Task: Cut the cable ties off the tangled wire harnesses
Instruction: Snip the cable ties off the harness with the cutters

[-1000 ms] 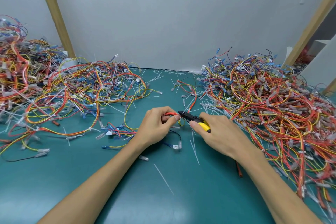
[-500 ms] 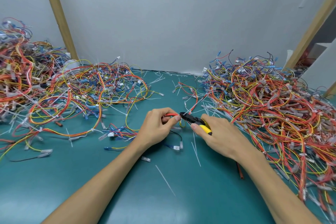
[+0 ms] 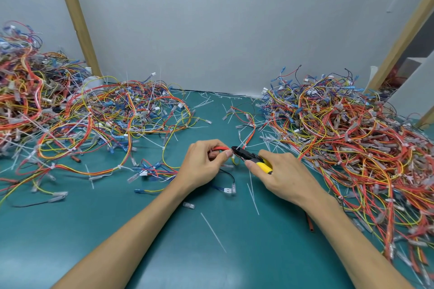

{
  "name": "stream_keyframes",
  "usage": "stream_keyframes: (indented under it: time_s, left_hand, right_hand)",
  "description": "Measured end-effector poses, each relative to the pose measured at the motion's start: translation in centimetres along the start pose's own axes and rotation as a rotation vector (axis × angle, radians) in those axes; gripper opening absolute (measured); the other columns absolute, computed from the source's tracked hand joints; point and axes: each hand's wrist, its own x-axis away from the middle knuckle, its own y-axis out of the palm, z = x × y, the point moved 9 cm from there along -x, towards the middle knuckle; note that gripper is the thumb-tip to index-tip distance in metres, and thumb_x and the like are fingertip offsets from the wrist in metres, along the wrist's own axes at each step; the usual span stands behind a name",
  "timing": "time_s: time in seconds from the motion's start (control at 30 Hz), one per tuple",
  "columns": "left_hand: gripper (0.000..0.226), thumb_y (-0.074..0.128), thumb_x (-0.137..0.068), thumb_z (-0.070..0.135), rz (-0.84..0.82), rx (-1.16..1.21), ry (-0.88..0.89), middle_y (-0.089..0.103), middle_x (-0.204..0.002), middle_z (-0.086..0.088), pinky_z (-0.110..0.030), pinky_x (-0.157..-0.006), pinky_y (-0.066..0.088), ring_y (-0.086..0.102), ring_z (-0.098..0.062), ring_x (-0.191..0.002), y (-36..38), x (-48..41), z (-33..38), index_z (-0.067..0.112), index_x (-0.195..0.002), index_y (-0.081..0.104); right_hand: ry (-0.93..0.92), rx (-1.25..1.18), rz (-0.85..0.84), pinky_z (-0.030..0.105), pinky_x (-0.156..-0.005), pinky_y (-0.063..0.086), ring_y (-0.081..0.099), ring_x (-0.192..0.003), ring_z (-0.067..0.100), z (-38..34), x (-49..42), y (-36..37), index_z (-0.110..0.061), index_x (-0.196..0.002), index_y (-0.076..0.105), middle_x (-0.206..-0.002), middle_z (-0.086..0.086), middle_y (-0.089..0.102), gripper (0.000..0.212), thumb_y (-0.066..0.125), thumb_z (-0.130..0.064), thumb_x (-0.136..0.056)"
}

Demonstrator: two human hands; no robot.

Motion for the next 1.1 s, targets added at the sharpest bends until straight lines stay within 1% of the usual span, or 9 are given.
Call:
stream_keyframes:
  time_s: [0.1,0.23,0.37,0.47,0.67,0.87,0.97,1.03,1.1]
  left_hand:
    - [0.014,0.068,-0.09,0.023,-0.001,0.0,0.003,0.038,-0.049,0.009,-0.019,-0.049,0.026,0.03,-0.008,-0.051,0.0,0.1,0.1,0.018,-0.077,0.07]
    - [0.016,0.068,-0.09,0.022,0.001,-0.004,0.012,0.038,-0.045,0.011,-0.017,-0.049,0.027,0.031,-0.008,-0.05,-0.1,0.1,0.3,0.021,-0.074,0.068]
    - [0.016,0.067,-0.09,0.022,-0.005,-0.008,0.018,0.036,-0.044,0.01,-0.017,-0.048,0.025,0.03,-0.009,-0.049,-0.1,0.2,0.3,0.021,-0.075,0.068]
    - [0.014,0.068,-0.09,0.023,0.001,-0.001,0.014,0.037,-0.045,0.011,-0.015,-0.048,0.026,0.031,-0.008,-0.049,-0.1,0.0,0.3,0.017,-0.078,0.07]
    - [0.014,0.069,-0.09,0.023,0.001,0.032,0.001,0.04,-0.043,0.014,-0.011,-0.048,0.027,0.034,-0.004,-0.046,-0.3,0.0,0.5,0.015,-0.079,0.071]
    - [0.011,0.068,-0.09,0.026,-0.033,0.057,-0.003,0.033,-0.049,0.01,-0.018,-0.05,0.025,0.029,-0.007,-0.052,-0.2,0.1,0.7,0.022,-0.08,0.071]
    - [0.017,0.069,-0.085,0.039,-0.026,0.092,-0.02,0.031,-0.051,0.005,-0.024,-0.052,0.024,0.028,-0.012,-0.054,-0.2,0.1,0.8,0.025,-0.076,0.07]
    - [0.031,0.069,-0.079,0.055,0.053,0.084,-0.026,0.03,-0.047,0.007,-0.023,-0.049,0.021,0.026,-0.011,-0.05,-0.6,0.3,1.1,0.026,-0.068,0.069]
    - [0.039,0.068,-0.073,0.064,0.153,0.068,-0.026,0.028,-0.043,0.006,-0.023,-0.047,0.019,0.024,-0.011,-0.047,-1.2,0.6,1.3,0.026,-0.062,0.068]
  right_hand:
    - [0.0,0.009,0.01,0.03,-0.048,0.025,0.047,-0.058,0.011,0.0,0.0,-0.1,-0.022,-0.071,0.045,-0.059,-0.004,0.051,0.052,0.033,-0.07,-0.09]
    - [0.009,0.025,0.008,0.034,-0.05,0.028,0.048,-0.062,0.021,0.0,0.0,0.0,-0.022,-0.076,0.05,-0.06,-0.003,0.052,0.052,0.033,-0.069,-0.09]
    - [0.0,0.034,0.013,0.034,-0.051,0.029,0.048,-0.061,0.021,0.0,0.0,0.0,-0.022,-0.077,0.052,-0.059,-0.003,0.051,0.053,0.032,-0.07,-0.09]
    - [0.013,0.009,0.051,0.036,-0.053,0.036,0.049,-0.062,0.024,0.1,0.0,0.0,-0.021,-0.076,0.049,-0.058,-0.003,0.05,0.053,0.034,-0.07,-0.09]
    - [0.152,-0.074,0.196,0.035,-0.052,0.035,0.051,-0.061,0.023,1.8,0.3,-0.3,-0.023,-0.075,0.043,-0.057,-0.007,0.048,0.051,0.03,-0.07,-0.09]
    - [0.275,-0.097,0.269,0.035,-0.051,0.028,0.048,-0.06,0.026,4.0,0.4,-0.5,-0.022,-0.074,0.04,-0.056,-0.007,0.046,0.05,0.033,-0.068,-0.091]
    - [0.305,-0.106,0.307,0.034,-0.049,0.026,0.046,-0.057,0.025,4.3,0.5,-0.8,-0.023,-0.072,0.036,-0.057,-0.007,0.046,0.05,0.029,-0.069,-0.09]
    - [0.311,-0.11,0.313,0.035,-0.049,0.025,0.045,-0.057,0.024,4.3,0.5,-0.9,-0.023,-0.073,0.036,-0.058,-0.007,0.047,0.05,0.028,-0.069,-0.09]
    - [0.312,-0.11,0.313,0.035,-0.051,0.026,0.047,-0.06,0.026,4.4,0.5,-0.8,-0.022,-0.074,0.039,-0.06,-0.007,0.048,0.051,0.029,-0.069,-0.09]
